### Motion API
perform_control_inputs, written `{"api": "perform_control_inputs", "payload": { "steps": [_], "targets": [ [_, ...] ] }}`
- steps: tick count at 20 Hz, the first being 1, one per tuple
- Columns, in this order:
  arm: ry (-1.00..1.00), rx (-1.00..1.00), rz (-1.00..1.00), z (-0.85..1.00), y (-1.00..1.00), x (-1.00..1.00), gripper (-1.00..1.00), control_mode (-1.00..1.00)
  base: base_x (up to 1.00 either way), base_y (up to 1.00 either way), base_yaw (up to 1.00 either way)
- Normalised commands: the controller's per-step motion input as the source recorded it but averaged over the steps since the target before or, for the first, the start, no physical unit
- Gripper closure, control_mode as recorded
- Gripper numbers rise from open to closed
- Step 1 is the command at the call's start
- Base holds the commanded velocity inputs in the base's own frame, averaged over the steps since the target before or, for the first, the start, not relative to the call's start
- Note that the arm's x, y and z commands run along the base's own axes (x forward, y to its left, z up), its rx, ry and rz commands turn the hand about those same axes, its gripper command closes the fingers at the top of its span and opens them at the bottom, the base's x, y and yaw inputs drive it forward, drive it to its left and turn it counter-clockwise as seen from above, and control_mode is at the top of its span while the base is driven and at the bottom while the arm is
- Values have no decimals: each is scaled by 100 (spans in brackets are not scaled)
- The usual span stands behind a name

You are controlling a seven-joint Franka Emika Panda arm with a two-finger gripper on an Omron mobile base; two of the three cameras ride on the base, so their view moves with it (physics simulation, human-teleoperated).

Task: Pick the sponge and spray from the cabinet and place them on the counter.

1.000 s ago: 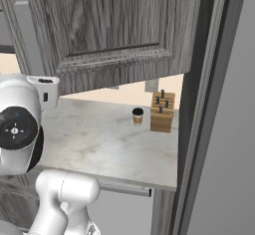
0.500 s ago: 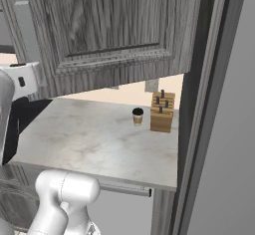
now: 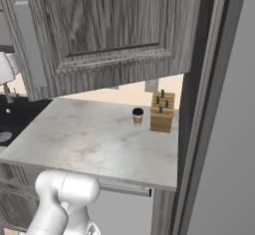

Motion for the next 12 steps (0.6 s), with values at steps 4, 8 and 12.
{"api": "perform_control_inputs", "payload": {
  "steps": [4, 8, 12],
  "targets": [
    [-1, -10, -4, -2, 36, 0, -100, -100, 0, 0, 0],
    [1, -1, -1, -8, 8, -1, -100, -100, 0, 0, 0],
    [0, -2, 9, 0, 15, 7, -100, -100, 0, 0, 0]
  ]
}}
